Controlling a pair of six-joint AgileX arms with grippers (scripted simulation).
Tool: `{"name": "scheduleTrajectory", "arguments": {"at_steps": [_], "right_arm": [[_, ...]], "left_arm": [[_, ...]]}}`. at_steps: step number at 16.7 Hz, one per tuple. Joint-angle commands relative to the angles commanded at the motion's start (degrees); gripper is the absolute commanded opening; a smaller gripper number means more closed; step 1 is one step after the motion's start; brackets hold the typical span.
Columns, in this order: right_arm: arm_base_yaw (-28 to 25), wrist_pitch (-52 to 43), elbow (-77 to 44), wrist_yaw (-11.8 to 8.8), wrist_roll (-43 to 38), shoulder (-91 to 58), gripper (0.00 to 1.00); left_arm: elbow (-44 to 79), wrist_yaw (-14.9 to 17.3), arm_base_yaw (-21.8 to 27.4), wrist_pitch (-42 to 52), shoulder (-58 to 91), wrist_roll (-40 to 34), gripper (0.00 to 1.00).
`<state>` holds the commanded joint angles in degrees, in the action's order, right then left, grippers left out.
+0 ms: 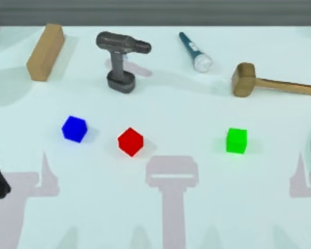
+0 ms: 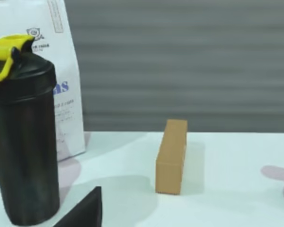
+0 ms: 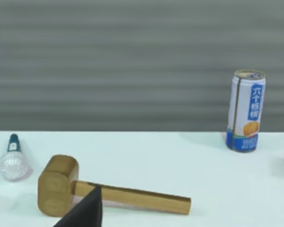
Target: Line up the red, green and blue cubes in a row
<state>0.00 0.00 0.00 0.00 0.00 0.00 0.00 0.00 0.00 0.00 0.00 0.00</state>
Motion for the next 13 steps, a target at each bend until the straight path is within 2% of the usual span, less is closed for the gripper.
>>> {"name": "scheduleTrajectory", "arguments": {"at_steps": [6,9,13], "right_arm": [[0.0,0.0,0.0,0.0,0.0,0.0,1.0],[0.0,0.0,0.0,0.0,0.0,0.0,1.0],[0.0,0.0,0.0,0.0,0.0,0.0,1.0]], "left_arm": [[5.9,0.2,1.9,3.8,5.9,0.6,1.0],[16.2,0.2,4.8,10.1,16.8,1.7,1.0],[34.8,0.1,9.7,21.6,39.5,3.7,1.0]]}}
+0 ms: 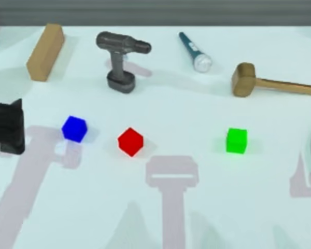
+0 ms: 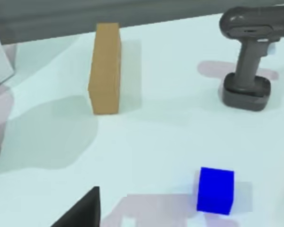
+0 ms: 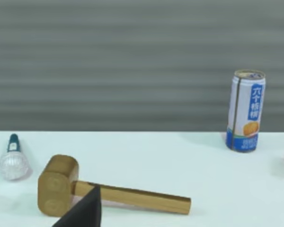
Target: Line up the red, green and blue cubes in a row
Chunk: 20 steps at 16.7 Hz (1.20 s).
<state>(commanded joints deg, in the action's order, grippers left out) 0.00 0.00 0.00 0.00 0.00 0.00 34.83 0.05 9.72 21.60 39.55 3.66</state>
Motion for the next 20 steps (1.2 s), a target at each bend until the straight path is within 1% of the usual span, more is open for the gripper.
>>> {"name": "scheduleTrajectory", "arguments": {"at_steps": [6,11,16,20], "right_arm": [[0.0,0.0,0.0,0.0,0.0,0.0,1.0],[0.0,0.0,0.0,0.0,0.0,0.0,1.0],[0.0,0.0,0.0,0.0,0.0,0.0,1.0],[0.0,0.0,0.0,0.0,0.0,0.0,1.0]], "left_arm": [[29.7,0.2,8.4,20.1,41.2,3.3,1.0],[51.5,0.4,14.7,34.1,67.8,5.7,1.0],[67.2,0.3,18.9,42.8,85.7,7.4,1.0],[71.6,0.2,20.1,45.1,90.1,7.9,1.0]]}}
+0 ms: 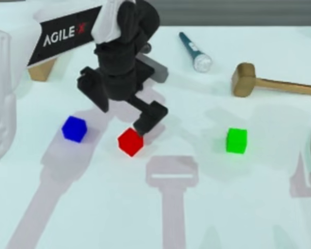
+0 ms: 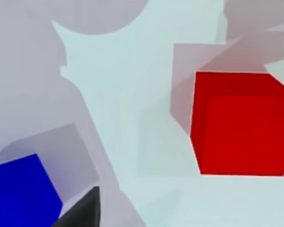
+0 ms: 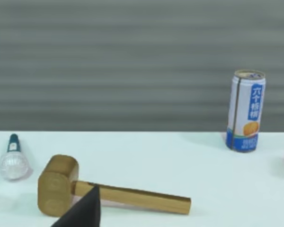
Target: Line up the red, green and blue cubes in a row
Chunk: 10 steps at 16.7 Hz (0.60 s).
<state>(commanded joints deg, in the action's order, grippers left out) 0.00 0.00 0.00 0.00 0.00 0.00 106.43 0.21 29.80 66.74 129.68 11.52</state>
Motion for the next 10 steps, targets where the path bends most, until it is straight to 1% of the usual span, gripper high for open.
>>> {"name": "scheduleTrajectory", "arguments": {"at_steps": [6,8,10], "right_arm": [[0.0,0.0,0.0,0.0,0.0,0.0,1.0],[0.0,0.0,0.0,0.0,0.0,0.0,1.0],[0.0,0.0,0.0,0.0,0.0,0.0,1.0]], "left_arm": [[-0.9,0.0,-0.2,-1.1,0.3,0.1,1.0],[-3.0,0.0,-0.1,-4.4,1.6,0.2,1.0],[-5.8,0.0,-0.1,-9.9,3.6,0.1,1.0]]}}
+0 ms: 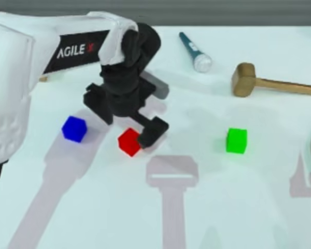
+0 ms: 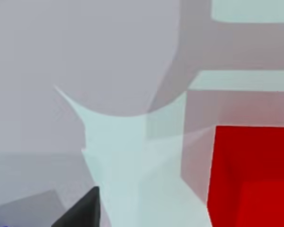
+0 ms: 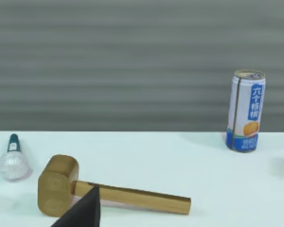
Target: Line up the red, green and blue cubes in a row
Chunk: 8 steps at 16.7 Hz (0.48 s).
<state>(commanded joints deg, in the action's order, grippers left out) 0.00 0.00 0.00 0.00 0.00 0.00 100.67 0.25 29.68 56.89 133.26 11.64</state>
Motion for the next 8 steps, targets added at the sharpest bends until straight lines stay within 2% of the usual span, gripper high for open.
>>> {"name": "scheduleTrajectory", "arguments": {"at_steps": [3,8], "right_arm": [[0.0,0.0,0.0,0.0,0.0,0.0,1.0],[0.0,0.0,0.0,0.0,0.0,0.0,1.0]], "left_arm": [[-3.5,0.0,0.0,-5.8,2.5,0.0,1.0],[-4.2,0.0,0.1,-6.7,3.0,0.0,1.0]]}}
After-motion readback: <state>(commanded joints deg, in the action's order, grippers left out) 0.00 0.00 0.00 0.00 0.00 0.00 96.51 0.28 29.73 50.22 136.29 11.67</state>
